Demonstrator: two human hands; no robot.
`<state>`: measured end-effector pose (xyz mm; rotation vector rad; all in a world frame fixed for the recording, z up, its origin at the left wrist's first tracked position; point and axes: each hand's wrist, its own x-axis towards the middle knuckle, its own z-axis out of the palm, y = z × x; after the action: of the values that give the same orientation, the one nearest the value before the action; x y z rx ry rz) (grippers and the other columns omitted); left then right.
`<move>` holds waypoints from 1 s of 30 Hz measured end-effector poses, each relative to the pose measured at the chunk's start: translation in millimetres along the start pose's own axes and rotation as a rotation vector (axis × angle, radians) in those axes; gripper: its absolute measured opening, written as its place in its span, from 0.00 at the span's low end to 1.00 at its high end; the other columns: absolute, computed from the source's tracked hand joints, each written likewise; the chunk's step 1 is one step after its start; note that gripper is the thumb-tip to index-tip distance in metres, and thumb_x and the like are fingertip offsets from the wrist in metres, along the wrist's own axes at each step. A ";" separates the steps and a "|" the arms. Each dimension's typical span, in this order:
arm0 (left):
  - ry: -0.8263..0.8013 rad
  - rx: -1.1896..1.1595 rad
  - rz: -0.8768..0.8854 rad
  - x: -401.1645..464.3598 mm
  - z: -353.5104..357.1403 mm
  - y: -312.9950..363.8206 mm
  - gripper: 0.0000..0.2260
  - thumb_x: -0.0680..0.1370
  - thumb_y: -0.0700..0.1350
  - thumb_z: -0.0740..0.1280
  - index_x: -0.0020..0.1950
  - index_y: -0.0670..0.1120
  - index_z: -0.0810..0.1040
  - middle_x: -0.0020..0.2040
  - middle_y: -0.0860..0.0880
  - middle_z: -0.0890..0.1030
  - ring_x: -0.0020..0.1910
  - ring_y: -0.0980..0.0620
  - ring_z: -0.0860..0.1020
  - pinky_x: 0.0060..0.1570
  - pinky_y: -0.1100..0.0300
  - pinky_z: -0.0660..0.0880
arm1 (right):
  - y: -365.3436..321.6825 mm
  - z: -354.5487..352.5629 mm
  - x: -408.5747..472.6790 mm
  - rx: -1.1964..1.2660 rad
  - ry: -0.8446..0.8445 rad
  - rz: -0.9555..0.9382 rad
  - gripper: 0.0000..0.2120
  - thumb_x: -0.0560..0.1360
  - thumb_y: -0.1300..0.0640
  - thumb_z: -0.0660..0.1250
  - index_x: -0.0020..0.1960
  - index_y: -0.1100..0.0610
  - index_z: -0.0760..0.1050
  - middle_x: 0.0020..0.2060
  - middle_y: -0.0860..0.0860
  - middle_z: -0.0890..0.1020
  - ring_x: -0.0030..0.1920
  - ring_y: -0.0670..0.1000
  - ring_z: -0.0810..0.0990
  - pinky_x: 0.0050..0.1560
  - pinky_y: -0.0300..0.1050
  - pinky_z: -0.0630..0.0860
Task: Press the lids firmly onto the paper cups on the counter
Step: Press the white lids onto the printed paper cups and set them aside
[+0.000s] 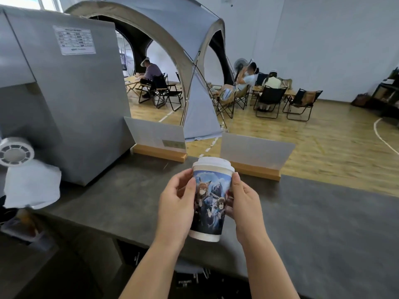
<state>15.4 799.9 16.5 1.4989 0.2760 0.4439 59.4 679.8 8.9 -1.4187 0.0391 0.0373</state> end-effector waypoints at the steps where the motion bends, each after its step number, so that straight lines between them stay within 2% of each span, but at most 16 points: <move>1: 0.032 0.008 0.018 10.7 -1.4 -2.0 0.09 0.82 0.42 0.65 0.57 0.53 0.81 0.51 0.56 0.86 0.49 0.63 0.83 0.45 0.67 0.79 | 2.0 5.2 10.2 0.029 0.021 -0.007 0.17 0.82 0.48 0.60 0.48 0.58 0.82 0.36 0.53 0.85 0.35 0.47 0.82 0.31 0.37 0.78; 5: 0.013 -0.088 -0.044 38.9 -10.1 -2.3 0.08 0.81 0.44 0.66 0.58 0.54 0.79 0.49 0.56 0.85 0.48 0.62 0.84 0.41 0.68 0.79 | 8.6 31.3 34.0 0.052 0.079 -0.009 0.12 0.81 0.52 0.63 0.53 0.58 0.81 0.42 0.53 0.87 0.40 0.47 0.83 0.34 0.38 0.78; 7: -0.034 -0.130 -0.073 49.4 -16.6 -4.8 0.08 0.80 0.45 0.67 0.58 0.55 0.78 0.49 0.56 0.86 0.47 0.62 0.84 0.38 0.69 0.78 | 12.5 44.5 38.6 0.049 0.112 -0.036 0.11 0.81 0.52 0.64 0.53 0.58 0.81 0.42 0.53 0.87 0.41 0.48 0.84 0.34 0.38 0.78; 10: -0.145 -0.136 -0.113 65.5 -29.1 -9.9 0.09 0.78 0.47 0.70 0.57 0.56 0.77 0.47 0.59 0.86 0.47 0.62 0.84 0.38 0.68 0.79 | 14.2 61.5 43.3 0.037 0.187 -0.096 0.10 0.80 0.52 0.65 0.51 0.57 0.81 0.43 0.52 0.87 0.43 0.49 0.85 0.36 0.38 0.78; 13: -0.272 -0.124 -0.168 79.2 -42.1 -9.2 0.18 0.73 0.51 0.73 0.61 0.54 0.77 0.50 0.54 0.86 0.49 0.58 0.85 0.43 0.64 0.81 | 15.8 77.3 40.6 0.056 0.286 -0.129 0.09 0.79 0.53 0.67 0.52 0.57 0.81 0.43 0.52 0.87 0.45 0.50 0.86 0.40 0.41 0.81; 16: -0.400 -0.121 -0.223 90.1 -56.1 -2.0 0.29 0.66 0.57 0.74 0.64 0.49 0.77 0.52 0.50 0.86 0.50 0.52 0.85 0.48 0.57 0.82 | 16.5 94.4 31.6 0.055 0.330 -0.202 0.07 0.79 0.56 0.67 0.53 0.57 0.82 0.44 0.51 0.87 0.46 0.50 0.86 0.40 0.39 0.81; 19: -0.461 -0.304 -0.417 108.4 -71.0 0.7 0.25 0.70 0.56 0.71 0.63 0.45 0.79 0.52 0.43 0.86 0.50 0.45 0.85 0.51 0.51 0.79 | 15.9 109.4 27.6 -0.001 0.321 -0.275 0.08 0.79 0.61 0.67 0.55 0.57 0.83 0.45 0.49 0.87 0.46 0.48 0.86 0.42 0.39 0.81; 21: -0.531 -0.534 -0.637 121.2 -80.5 -0.1 0.25 0.72 0.55 0.69 0.63 0.40 0.80 0.57 0.39 0.84 0.52 0.43 0.84 0.55 0.48 0.77 | 15.8 116.2 27.1 -0.032 0.335 -0.318 0.08 0.78 0.63 0.68 0.54 0.56 0.83 0.44 0.50 0.88 0.46 0.49 0.86 0.44 0.42 0.82; 23: -0.604 -0.727 -0.785 130.1 -87.9 -0.3 0.26 0.75 0.53 0.68 0.66 0.37 0.79 0.62 0.37 0.81 0.55 0.42 0.82 0.60 0.47 0.75 | 17.9 121.2 26.2 -0.058 0.364 -0.369 0.07 0.77 0.63 0.70 0.52 0.55 0.84 0.43 0.50 0.87 0.44 0.49 0.85 0.45 0.42 0.82; 27: -0.682 -0.879 -0.864 141.2 -91.1 -8.8 0.26 0.78 0.54 0.66 0.68 0.37 0.77 0.65 0.37 0.79 0.57 0.42 0.82 0.63 0.48 0.73 | 24.5 128.9 25.0 -0.125 0.421 -0.432 0.08 0.75 0.64 0.72 0.52 0.54 0.84 0.43 0.50 0.87 0.43 0.51 0.85 0.42 0.39 0.81; 30: -0.704 -0.892 -0.869 145.9 -88.6 -19.4 0.26 0.76 0.55 0.67 0.66 0.38 0.79 0.62 0.38 0.81 0.52 0.42 0.83 0.54 0.50 0.80 | 26.8 129.8 25.2 -0.145 0.432 -0.449 0.07 0.75 0.64 0.71 0.51 0.55 0.84 0.42 0.49 0.87 0.42 0.49 0.85 0.41 0.37 0.80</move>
<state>108.2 944.0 5.4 0.4853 0.1105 -0.6060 83.8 812.2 0.8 -1.5305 0.0745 -0.6488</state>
